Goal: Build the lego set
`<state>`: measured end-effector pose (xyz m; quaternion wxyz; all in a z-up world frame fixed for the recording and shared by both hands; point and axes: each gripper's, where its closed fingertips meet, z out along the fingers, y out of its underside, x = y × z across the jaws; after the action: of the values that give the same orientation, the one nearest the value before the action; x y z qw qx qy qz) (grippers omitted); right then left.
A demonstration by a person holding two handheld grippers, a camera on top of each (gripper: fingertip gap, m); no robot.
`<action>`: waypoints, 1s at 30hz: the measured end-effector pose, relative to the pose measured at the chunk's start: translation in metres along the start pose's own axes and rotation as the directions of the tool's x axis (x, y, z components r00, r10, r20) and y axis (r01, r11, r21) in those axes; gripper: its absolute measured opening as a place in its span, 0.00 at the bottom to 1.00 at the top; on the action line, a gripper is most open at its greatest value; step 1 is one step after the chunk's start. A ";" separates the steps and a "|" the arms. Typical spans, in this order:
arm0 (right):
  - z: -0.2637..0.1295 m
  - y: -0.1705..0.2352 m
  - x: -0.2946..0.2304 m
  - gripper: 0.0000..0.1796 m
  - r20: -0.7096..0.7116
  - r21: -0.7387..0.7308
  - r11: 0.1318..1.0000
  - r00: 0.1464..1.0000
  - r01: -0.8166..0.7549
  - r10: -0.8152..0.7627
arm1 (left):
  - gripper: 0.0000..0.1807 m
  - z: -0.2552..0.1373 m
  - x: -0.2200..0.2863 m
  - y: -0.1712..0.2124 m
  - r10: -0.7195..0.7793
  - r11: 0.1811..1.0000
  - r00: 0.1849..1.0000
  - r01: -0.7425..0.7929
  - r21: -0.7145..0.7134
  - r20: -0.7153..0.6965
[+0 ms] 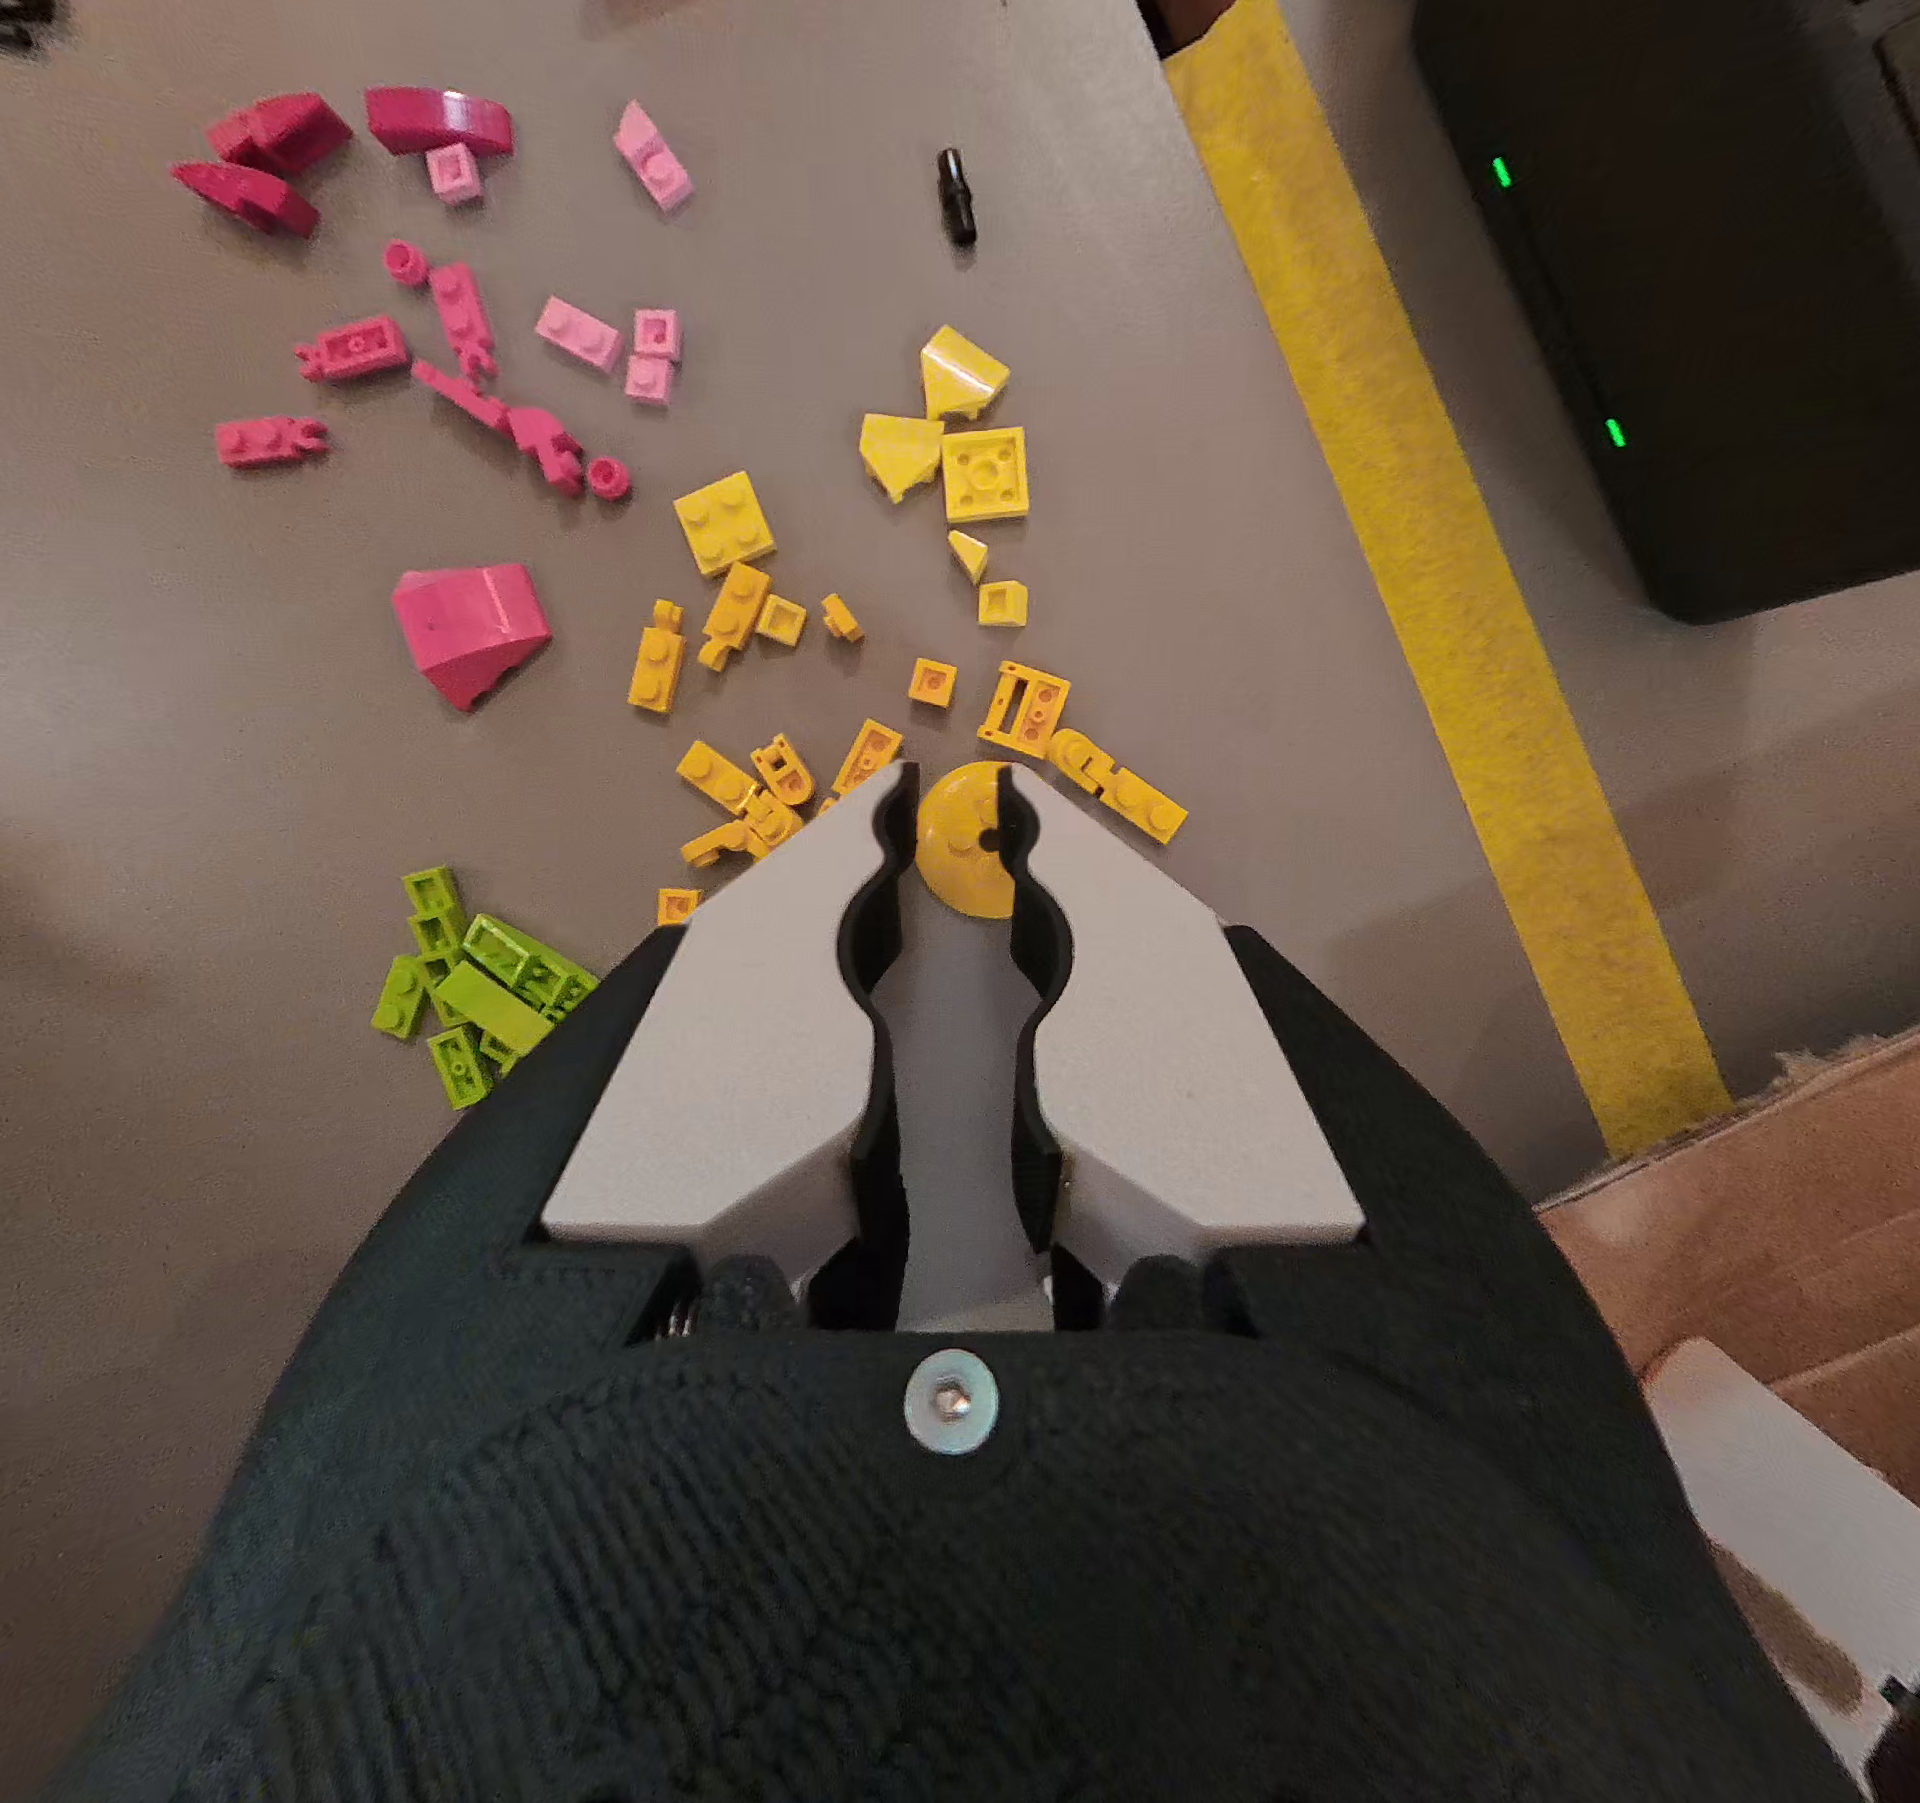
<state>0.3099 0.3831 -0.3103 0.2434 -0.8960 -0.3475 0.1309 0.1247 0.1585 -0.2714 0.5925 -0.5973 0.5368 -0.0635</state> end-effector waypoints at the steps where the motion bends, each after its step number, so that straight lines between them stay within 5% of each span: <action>1: 0.000 -0.001 0.001 0.07 -0.006 0.008 1.000 1.000 -0.008 0.008 | 0.01 0.000 0.000 0.000 0.001 1.000 1.000 -0.001 -0.001 -0.001; 16: 0.011 -0.003 0.014 0.13 -0.056 0.013 0.997 0.995 -0.082 0.083 | 0.01 0.002 -0.001 0.001 0.000 1.000 1.000 0.000 -0.002 -0.002; 30: 0.014 -0.009 0.009 0.07 -0.062 0.039 0.994 0.993 0.106 -0.103 | 0.01 0.002 -0.003 0.002 0.009 1.000 1.000 -0.009 -0.006 0.011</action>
<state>0.3060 0.4000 -0.3182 0.2790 -0.8748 -0.3837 0.0982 0.1236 0.1624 -0.2713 0.5940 -0.5969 0.5364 -0.0561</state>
